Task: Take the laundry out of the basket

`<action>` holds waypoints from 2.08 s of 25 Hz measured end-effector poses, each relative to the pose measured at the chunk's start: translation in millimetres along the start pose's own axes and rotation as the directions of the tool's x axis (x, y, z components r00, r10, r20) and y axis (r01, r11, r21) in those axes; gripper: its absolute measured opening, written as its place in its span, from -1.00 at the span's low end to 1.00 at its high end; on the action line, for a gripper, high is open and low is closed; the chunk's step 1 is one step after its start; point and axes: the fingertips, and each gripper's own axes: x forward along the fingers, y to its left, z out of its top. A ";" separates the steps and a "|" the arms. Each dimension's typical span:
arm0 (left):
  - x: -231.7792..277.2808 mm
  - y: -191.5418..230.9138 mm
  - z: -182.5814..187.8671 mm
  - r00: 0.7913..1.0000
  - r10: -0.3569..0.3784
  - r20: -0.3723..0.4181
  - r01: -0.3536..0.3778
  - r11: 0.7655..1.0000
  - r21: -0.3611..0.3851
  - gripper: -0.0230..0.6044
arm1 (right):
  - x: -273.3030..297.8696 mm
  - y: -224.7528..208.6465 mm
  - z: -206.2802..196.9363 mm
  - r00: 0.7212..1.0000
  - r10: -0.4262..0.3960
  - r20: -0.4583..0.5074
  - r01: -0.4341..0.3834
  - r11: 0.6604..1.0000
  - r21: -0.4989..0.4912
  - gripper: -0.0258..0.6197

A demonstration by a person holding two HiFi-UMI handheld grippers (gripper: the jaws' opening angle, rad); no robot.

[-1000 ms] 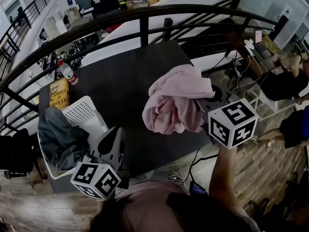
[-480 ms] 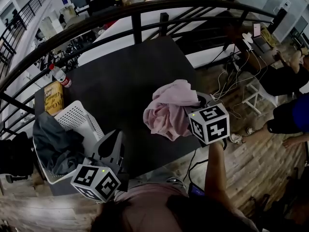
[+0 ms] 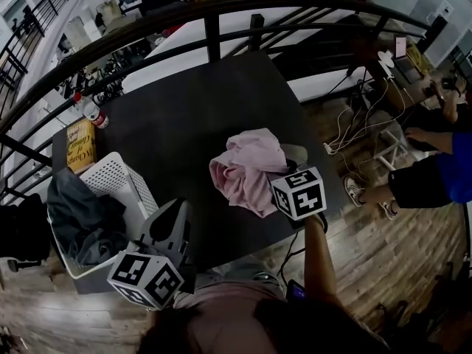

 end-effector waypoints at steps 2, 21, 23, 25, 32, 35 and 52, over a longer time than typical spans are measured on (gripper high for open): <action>1.2 1.8 -0.1 1.000 0.011 0.002 -0.011 1.000 -0.005 -0.94 | 8.6 1.6 -7.9 1.000 0.016 -0.007 -0.016 1.000 0.020 -0.67; -3.1 -0.5 -17.7 0.998 0.062 -0.010 -0.063 0.997 -0.033 -0.94 | 26.9 10.6 -52.3 0.992 0.101 -0.070 -0.096 0.993 0.066 -0.21; -4.0 -4.6 -20.5 0.998 0.055 -0.015 -0.056 0.998 -0.031 -0.94 | 20.6 10.5 -54.3 0.993 0.093 -0.069 -0.089 0.994 0.056 -0.18; -4.3 -8.0 -22.4 0.999 0.048 -0.019 -0.048 0.998 -0.028 -0.94 | 14.2 10.0 -55.4 0.994 0.086 -0.064 -0.082 0.995 0.055 -0.15; -8.4 -13.9 -27.7 1.000 0.018 -0.025 -0.019 1.000 -0.022 -0.94 | -11.6 7.1 -59.5 0.999 0.040 -0.032 -0.037 0.996 0.077 -0.15; -13.0 -15.2 -31.7 1.000 0.005 -0.023 -0.006 1.000 -0.025 -0.94 | -22.3 8.5 -60.9 1.000 0.020 -0.023 -0.018 0.997 0.074 -0.15; -80.4 -23.1 -55.0 1.000 0.003 0.000 -0.003 1.000 -0.031 -0.94 | -83.3 57.8 -76.9 0.999 0.003 0.037 -0.007 0.995 0.103 -0.21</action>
